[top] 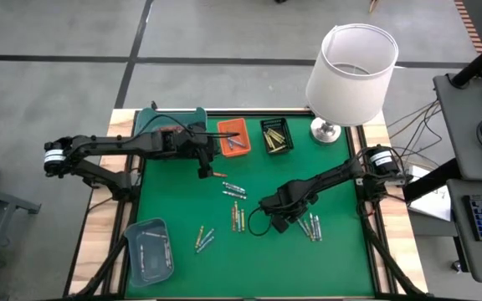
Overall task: Sort crayons
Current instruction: Put the blue crayon into the orange bin
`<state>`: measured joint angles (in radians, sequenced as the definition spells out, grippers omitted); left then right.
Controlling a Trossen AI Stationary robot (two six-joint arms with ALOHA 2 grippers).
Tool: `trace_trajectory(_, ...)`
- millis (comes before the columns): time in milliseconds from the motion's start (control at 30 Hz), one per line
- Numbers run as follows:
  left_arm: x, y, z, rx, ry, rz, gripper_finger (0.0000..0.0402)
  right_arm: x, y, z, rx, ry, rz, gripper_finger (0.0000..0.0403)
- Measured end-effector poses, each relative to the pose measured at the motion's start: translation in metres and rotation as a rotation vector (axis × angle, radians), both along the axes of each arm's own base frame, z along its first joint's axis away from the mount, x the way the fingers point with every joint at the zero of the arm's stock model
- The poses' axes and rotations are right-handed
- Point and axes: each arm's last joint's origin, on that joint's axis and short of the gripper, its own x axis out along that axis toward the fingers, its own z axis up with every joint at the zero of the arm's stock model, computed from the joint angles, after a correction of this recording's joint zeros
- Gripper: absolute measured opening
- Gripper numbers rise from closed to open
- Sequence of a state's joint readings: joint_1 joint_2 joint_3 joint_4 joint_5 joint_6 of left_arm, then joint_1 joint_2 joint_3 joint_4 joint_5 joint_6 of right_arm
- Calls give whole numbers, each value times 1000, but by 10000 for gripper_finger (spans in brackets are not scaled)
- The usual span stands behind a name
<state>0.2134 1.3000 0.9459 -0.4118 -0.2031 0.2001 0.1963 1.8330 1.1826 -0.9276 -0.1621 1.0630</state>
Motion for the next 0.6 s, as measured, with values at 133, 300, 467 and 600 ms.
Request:
trace_trajectory(133, 0, 0, 0, 1, -3, 0, 63, 0, 0, 1, -1, -4, 0, 27)
trace_trajectory(300, 2, 0, 2, 6, -31, -1, 63, 0, -1, 9, -10, -7, -1, 27)
trace_trajectory(467, 7, 1, 8, 26, -111, -6, 63, 2, -5, 27, -13, -31, 19, 27)
trace_trajectory(600, 6, -2, 15, 42, -163, -30, 63, 5, -11, 42, -40, -95, 46, 27)
